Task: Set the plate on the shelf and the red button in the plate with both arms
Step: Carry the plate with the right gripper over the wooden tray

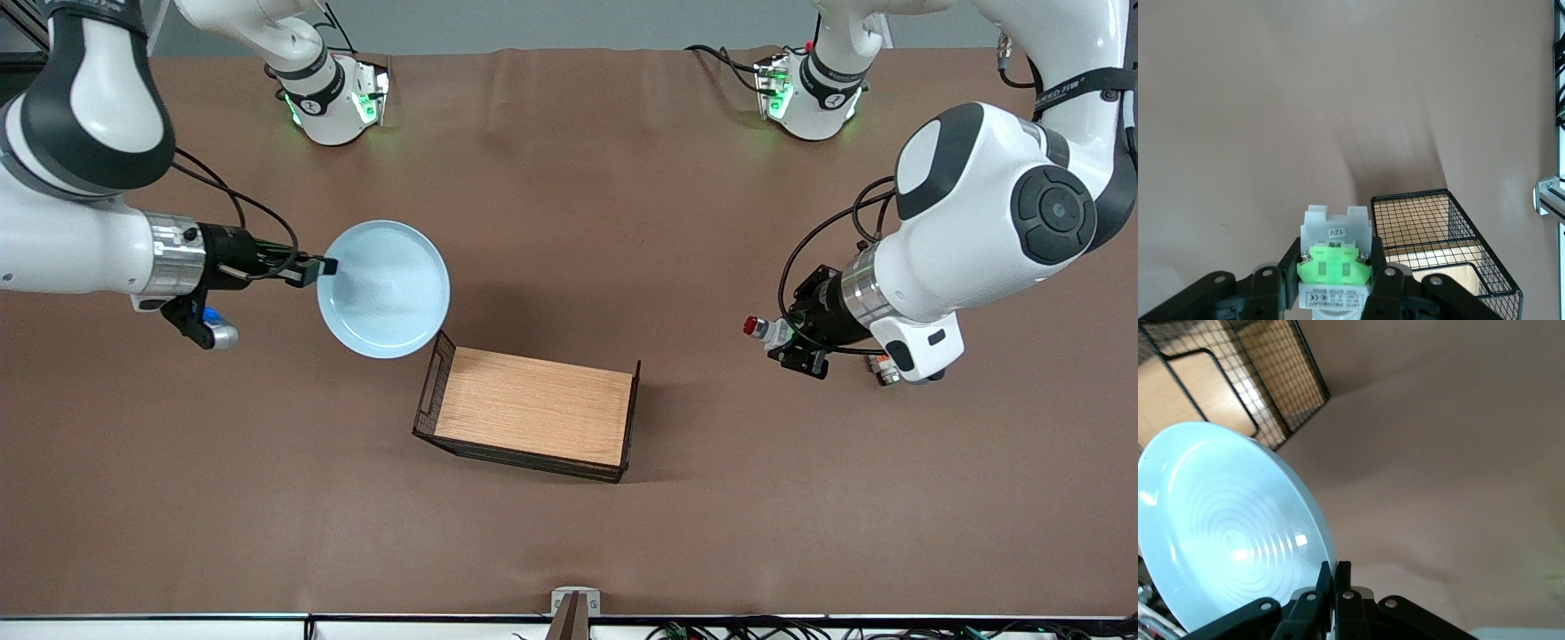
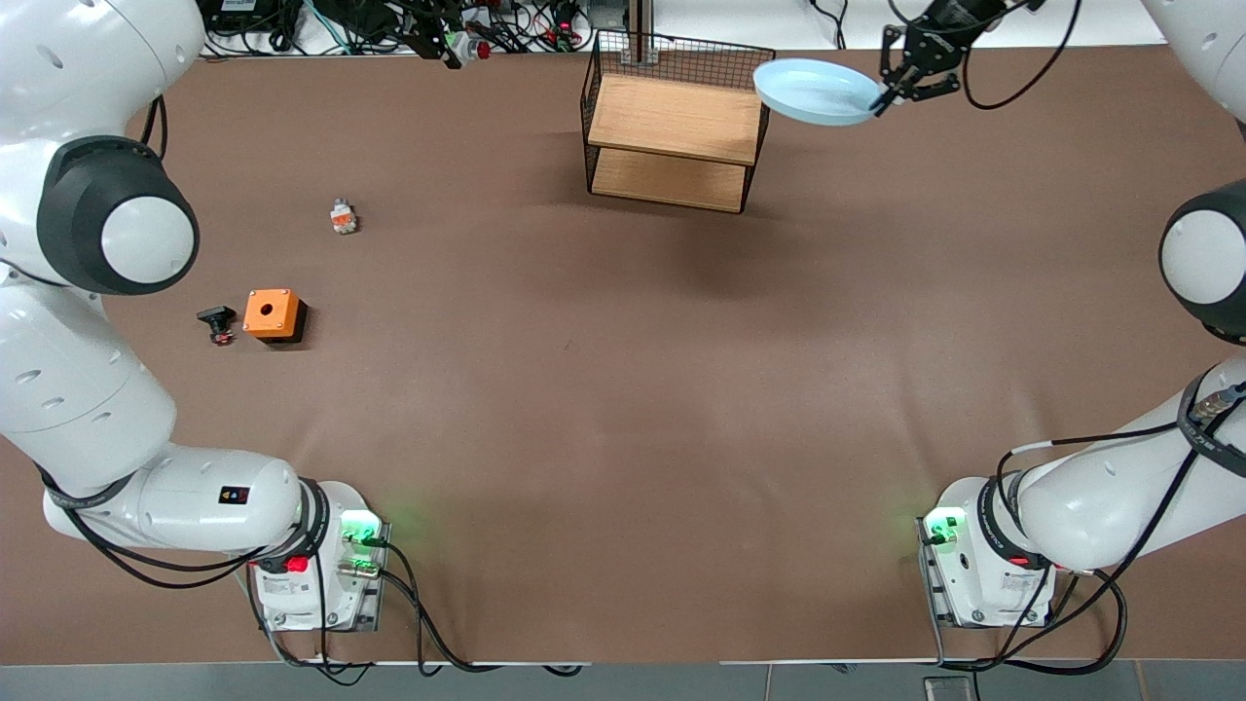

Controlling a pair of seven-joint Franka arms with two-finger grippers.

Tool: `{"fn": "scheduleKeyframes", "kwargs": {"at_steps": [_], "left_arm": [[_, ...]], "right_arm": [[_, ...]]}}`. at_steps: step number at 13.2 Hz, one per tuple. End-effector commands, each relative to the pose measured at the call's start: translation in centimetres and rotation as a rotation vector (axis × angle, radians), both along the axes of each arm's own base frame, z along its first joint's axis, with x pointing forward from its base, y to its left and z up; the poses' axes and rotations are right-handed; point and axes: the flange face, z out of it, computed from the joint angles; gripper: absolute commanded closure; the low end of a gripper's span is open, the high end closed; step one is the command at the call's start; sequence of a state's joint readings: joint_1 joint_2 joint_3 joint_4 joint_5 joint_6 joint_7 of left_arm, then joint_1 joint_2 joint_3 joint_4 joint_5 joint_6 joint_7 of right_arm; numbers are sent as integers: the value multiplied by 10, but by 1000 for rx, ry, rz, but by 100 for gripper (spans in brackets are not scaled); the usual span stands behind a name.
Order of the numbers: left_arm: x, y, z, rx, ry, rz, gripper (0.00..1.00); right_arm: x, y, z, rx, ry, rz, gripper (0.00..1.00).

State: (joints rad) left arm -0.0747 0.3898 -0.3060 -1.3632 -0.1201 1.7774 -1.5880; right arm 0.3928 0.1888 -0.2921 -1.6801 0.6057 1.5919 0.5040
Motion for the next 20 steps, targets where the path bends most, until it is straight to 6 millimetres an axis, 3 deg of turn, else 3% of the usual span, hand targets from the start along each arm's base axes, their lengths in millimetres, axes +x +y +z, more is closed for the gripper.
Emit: {"fn": "scheduleKeyframes", "kwargs": {"at_steps": [1, 5, 9, 12, 17, 20], "left_arm": [[1, -1, 3, -6, -1, -25, 100], [1, -4, 1, -7, 3, -27, 100], [2, -3, -1, -5, 5, -28, 100], [3, -3, -3, -5, 7, -26, 100], [2, -5, -5, -5, 11, -27, 100], [3, -3, -5, -5, 10, -26, 100]], "right_arm": [[-6, 29, 4, -4, -19, -59, 100], [-8, 72, -5, -31, -54, -125, 100], [-16, 134, -8, -36, -136, -200, 100], [-22, 168, -14, -45, -147, -241, 100], [-25, 203, -39, -59, -199, -236, 100], [-21, 207, -52, -70, -214, -244, 100]]}}
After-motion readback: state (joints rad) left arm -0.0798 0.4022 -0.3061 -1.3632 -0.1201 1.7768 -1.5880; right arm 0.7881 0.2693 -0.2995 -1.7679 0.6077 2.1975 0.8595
